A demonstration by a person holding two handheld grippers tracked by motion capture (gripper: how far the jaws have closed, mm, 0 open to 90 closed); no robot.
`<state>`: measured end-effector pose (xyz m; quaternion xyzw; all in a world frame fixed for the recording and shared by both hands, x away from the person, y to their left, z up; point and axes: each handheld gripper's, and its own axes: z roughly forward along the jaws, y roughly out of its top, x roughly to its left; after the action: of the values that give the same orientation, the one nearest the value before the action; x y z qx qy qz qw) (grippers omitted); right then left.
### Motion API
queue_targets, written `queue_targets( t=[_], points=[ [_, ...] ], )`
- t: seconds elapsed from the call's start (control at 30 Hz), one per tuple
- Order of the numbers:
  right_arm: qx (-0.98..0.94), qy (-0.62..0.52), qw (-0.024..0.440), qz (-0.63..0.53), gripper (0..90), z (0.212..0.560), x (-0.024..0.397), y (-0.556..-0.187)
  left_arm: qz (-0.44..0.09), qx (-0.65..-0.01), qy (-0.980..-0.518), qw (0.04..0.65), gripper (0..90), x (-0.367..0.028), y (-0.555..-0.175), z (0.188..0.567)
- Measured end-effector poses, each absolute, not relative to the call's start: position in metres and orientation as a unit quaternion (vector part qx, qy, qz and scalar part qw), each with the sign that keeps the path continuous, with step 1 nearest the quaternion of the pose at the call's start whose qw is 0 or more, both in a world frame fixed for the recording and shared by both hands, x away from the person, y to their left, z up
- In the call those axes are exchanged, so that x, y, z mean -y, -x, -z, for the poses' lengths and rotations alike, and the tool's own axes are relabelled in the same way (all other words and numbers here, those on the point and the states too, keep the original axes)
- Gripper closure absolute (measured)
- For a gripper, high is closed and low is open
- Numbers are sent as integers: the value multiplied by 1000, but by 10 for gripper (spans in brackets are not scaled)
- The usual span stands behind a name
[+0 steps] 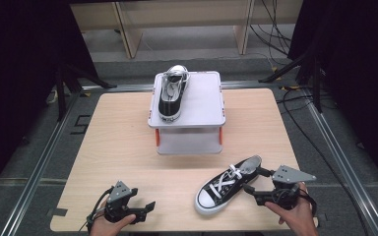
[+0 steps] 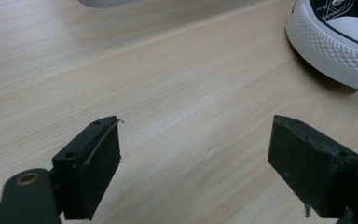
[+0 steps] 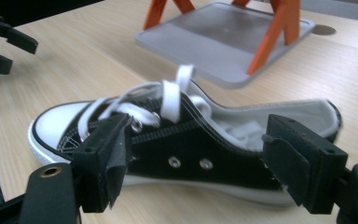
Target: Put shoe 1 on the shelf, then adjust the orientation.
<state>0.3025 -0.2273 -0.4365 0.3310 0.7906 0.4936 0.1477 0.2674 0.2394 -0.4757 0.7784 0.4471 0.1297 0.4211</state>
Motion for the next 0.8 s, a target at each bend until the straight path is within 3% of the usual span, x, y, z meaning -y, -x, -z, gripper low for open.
queue_targets(
  t=[0.27,0.5,0.8],
  points=[
    [-808,-303,140,-485,246,438,214,-320,-123,-446,-780,422,163,-237,-269,475],
    [-823,-295,98,-476,244,445,208,-330,-122,-441,-784,420,163,-236,-269,475],
    [-825,-303,100,-466,312,444,211,-323,-120,-444,-776,431,164,-235,-269,475]
  ],
)
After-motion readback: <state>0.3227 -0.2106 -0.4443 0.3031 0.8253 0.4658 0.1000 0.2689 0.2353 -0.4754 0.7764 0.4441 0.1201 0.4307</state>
